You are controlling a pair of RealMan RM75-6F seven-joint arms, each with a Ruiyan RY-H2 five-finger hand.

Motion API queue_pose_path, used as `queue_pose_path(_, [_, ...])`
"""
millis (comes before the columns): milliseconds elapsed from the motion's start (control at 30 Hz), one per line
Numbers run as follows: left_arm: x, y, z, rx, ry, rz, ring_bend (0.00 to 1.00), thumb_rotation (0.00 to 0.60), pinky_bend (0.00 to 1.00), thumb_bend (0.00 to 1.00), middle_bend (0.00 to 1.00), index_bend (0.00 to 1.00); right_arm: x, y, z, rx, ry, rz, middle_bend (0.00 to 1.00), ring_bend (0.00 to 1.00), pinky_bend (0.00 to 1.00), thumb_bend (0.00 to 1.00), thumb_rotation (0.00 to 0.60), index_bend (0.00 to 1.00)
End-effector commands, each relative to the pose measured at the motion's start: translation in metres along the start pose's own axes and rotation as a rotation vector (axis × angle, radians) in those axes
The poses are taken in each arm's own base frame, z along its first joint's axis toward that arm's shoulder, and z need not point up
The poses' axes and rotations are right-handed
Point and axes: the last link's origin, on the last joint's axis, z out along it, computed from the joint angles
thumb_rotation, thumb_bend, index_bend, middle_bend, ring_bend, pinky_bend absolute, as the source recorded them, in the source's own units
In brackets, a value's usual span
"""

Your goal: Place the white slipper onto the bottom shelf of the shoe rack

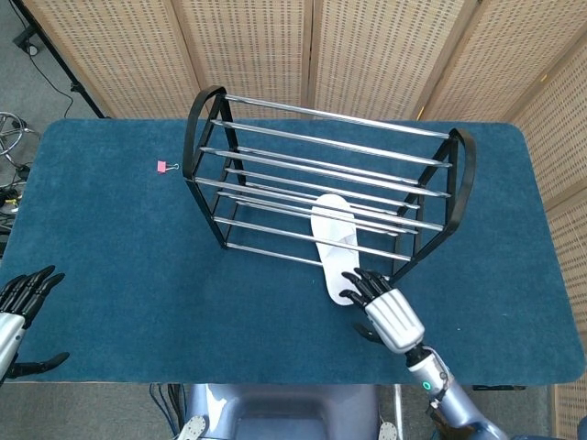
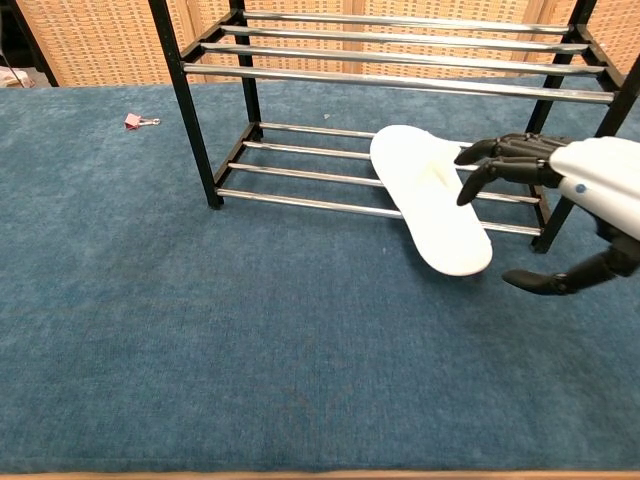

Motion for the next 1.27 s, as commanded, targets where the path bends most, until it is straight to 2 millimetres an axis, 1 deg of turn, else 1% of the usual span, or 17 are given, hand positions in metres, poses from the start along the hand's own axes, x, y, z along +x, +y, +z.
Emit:
queue_pose_path(33, [-0.003, 0.002, -0.001, -0.005, -0.007, 0.005, 0.00, 0.600, 0.00, 0.00, 0.00, 0.00, 0.007, 0.013, -0.028, 0.149, -0.044, -0.052, 0.14, 0.10, 0.11, 0.26, 0.600, 0.26])
queue_pose_path(100, [-0.004, 0.003, 0.000, -0.006, -0.011, 0.012, 0.00, 0.600, 0.00, 0.00, 0.00, 0.00, 0.011, 0.020, -0.036, 0.226, -0.055, -0.085, 0.14, 0.09, 0.11, 0.24, 0.600, 0.25])
queue_pose_path(233, [-0.006, 0.005, -0.001, -0.009, -0.014, 0.017, 0.00, 0.600, 0.00, 0.00, 0.00, 0.00, 0.018, 0.034, -0.052, 0.314, -0.069, -0.138, 0.14, 0.07, 0.10, 0.20, 0.600, 0.25])
queue_pose_path(300, [-0.007, 0.006, -0.001, -0.009, -0.012, 0.021, 0.00, 0.600, 0.00, 0.00, 0.00, 0.00, 0.023, 0.046, -0.066, 0.368, -0.073, -0.196, 0.14, 0.07, 0.10, 0.18, 0.600, 0.24])
queue_pose_path(400, [-0.008, 0.006, 0.000, -0.007, -0.014, 0.025, 0.00, 0.600, 0.00, 0.00, 0.00, 0.00, 0.030, 0.063, -0.085, 0.401, -0.092, -0.284, 0.13, 0.07, 0.11, 0.14, 0.600, 0.23])
queue_pose_path(500, [-0.009, 0.006, 0.000, -0.005, -0.016, 0.030, 0.00, 0.600, 0.00, 0.00, 0.00, 0.00, 0.038, 0.082, -0.104, 0.370, -0.111, -0.306, 0.12, 0.07, 0.11, 0.11, 0.600, 0.22])
queue_pose_path(633, [-0.010, 0.007, -0.001, -0.005, -0.014, 0.035, 0.00, 0.600, 0.00, 0.00, 0.00, 0.00, 0.055, 0.107, -0.129, 0.251, -0.068, -0.306, 0.11, 0.07, 0.12, 0.09, 0.600, 0.22])
queue_pose_path(700, [-0.010, 0.008, -0.002, -0.004, -0.014, 0.037, 0.00, 0.600, 0.00, 0.00, 0.00, 0.00, 0.066, 0.118, -0.141, 0.177, -0.009, -0.300, 0.11, 0.07, 0.13, 0.09, 0.600, 0.23])
queue_pose_path(833, [-0.010, 0.008, -0.003, 0.000, -0.009, 0.038, 0.00, 0.600, 0.00, 0.00, 0.00, 0.00, 0.086, 0.133, -0.167, 0.018, 0.131, -0.298, 0.15, 0.09, 0.16, 0.14, 0.600, 0.28])
queue_pose_path(900, [-0.008, 0.007, -0.004, 0.004, -0.001, 0.039, 0.00, 0.600, 0.00, 0.00, 0.00, 0.00, 0.093, 0.139, -0.183, -0.075, 0.187, -0.283, 0.15, 0.10, 0.16, 0.15, 0.600, 0.28])
queue_pose_path(967, [-0.007, 0.007, -0.005, 0.008, 0.010, 0.039, 0.00, 0.600, 0.00, 0.00, 0.00, 0.00, 0.098, 0.145, -0.198, -0.173, 0.216, -0.271, 0.12, 0.10, 0.13, 0.14, 0.600, 0.23])
queue_pose_path(1000, [-0.005, 0.006, -0.006, 0.011, 0.018, 0.041, 0.00, 0.600, 0.00, 0.00, 0.00, 0.00, 0.100, 0.149, -0.209, -0.254, 0.226, -0.263, 0.10, 0.09, 0.10, 0.13, 0.600, 0.21])
queue_pose_path(1067, [-0.004, 0.006, -0.007, 0.015, 0.029, 0.046, 0.00, 0.600, 0.00, 0.00, 0.00, 0.00, 0.101, 0.152, -0.220, -0.356, 0.227, -0.235, 0.03, 0.03, 0.02, 0.04, 0.600, 0.10])
queue_pose_path(1133, [-0.003, 0.005, -0.008, 0.020, 0.039, 0.062, 0.00, 0.600, 0.00, 0.00, 0.00, 0.00, 0.103, 0.152, -0.229, -0.445, 0.216, -0.185, 0.00, 0.00, 0.00, 0.00, 0.600, 0.02])
queue_pose_path(1167, [-0.003, 0.006, -0.009, 0.021, 0.047, 0.070, 0.00, 0.600, 0.00, 0.00, 0.00, 0.00, 0.106, 0.148, -0.232, -0.493, 0.206, -0.155, 0.00, 0.00, 0.00, 0.00, 0.600, 0.00])
queue_pose_path(1267, [-0.004, 0.007, -0.009, 0.018, 0.056, 0.082, 0.00, 0.600, 0.00, 0.00, 0.00, 0.00, 0.113, 0.135, -0.229, -0.556, 0.189, -0.104, 0.00, 0.00, 0.00, 0.00, 0.600, 0.00])
